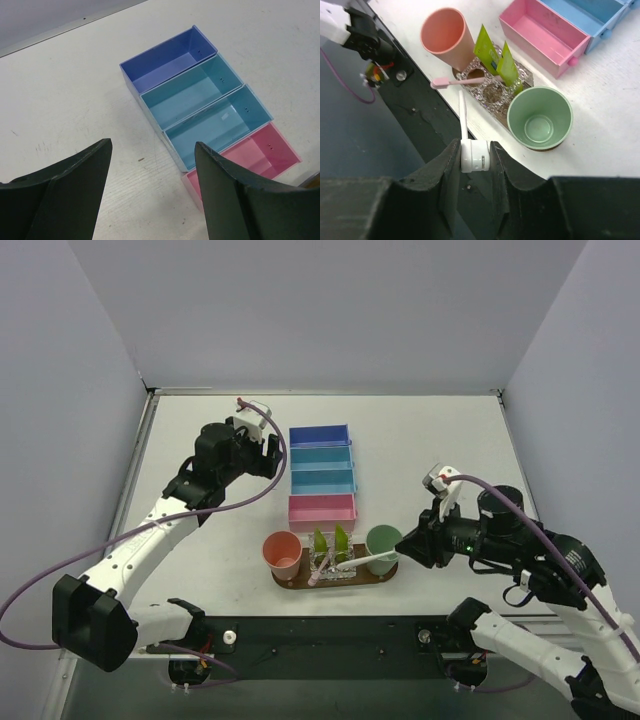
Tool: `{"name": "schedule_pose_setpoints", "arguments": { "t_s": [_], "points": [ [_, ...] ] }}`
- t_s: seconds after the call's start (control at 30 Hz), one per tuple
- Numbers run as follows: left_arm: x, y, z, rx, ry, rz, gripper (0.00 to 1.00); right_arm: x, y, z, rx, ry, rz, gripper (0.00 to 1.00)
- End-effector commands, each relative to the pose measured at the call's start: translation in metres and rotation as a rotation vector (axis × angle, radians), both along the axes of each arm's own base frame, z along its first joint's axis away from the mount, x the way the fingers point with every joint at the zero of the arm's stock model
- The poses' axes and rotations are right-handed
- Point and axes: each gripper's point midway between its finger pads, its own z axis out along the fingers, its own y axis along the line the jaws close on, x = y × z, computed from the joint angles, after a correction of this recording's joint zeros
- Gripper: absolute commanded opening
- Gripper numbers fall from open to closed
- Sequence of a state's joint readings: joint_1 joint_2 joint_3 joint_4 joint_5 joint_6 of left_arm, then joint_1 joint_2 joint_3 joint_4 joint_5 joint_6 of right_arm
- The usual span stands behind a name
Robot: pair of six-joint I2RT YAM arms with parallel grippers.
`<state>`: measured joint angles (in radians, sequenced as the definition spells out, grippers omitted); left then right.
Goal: Prepare toiletry sets of a toothbrush and toothpaste on the tray
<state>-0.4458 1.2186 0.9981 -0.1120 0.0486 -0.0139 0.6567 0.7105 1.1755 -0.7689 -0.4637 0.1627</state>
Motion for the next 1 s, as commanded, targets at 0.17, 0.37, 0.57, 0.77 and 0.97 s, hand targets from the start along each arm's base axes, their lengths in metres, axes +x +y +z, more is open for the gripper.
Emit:
{"name": "schedule_pose_setpoints", "arguments": {
  "t_s": [0.17, 0.37, 0.57, 0.77, 0.97],
  "points": [
    [0.003, 0.001, 0.003, 0.005, -0.017, 0.01, 0.77, 0.025, 0.004, -0.036, -0.2, -0.111, -0.099, 0.0],
    [0.003, 0.002, 0.004, 0.006, -0.02, 0.012, 0.77, 0.033, 0.011, -0.034, -0.188, -0.175, -0.147, 0.0],
    [0.003, 0.001, 0.003, 0.005, -0.017, 0.01, 0.77, 0.031, 0.017, -0.04, -0.183, -0.182, -0.131, 0.0],
    [0.003, 0.001, 0.002, 0.007, -0.013, 0.009, 0.77, 0.027, 0.025, -0.047, -0.188, -0.165, -0.101, 0.0],
    [0.003, 0.001, 0.002, 0.007, -0.014, 0.008, 0.77, 0.023, 0.028, -0.049, -0.189, -0.158, -0.086, 0.0]
  ]
}}
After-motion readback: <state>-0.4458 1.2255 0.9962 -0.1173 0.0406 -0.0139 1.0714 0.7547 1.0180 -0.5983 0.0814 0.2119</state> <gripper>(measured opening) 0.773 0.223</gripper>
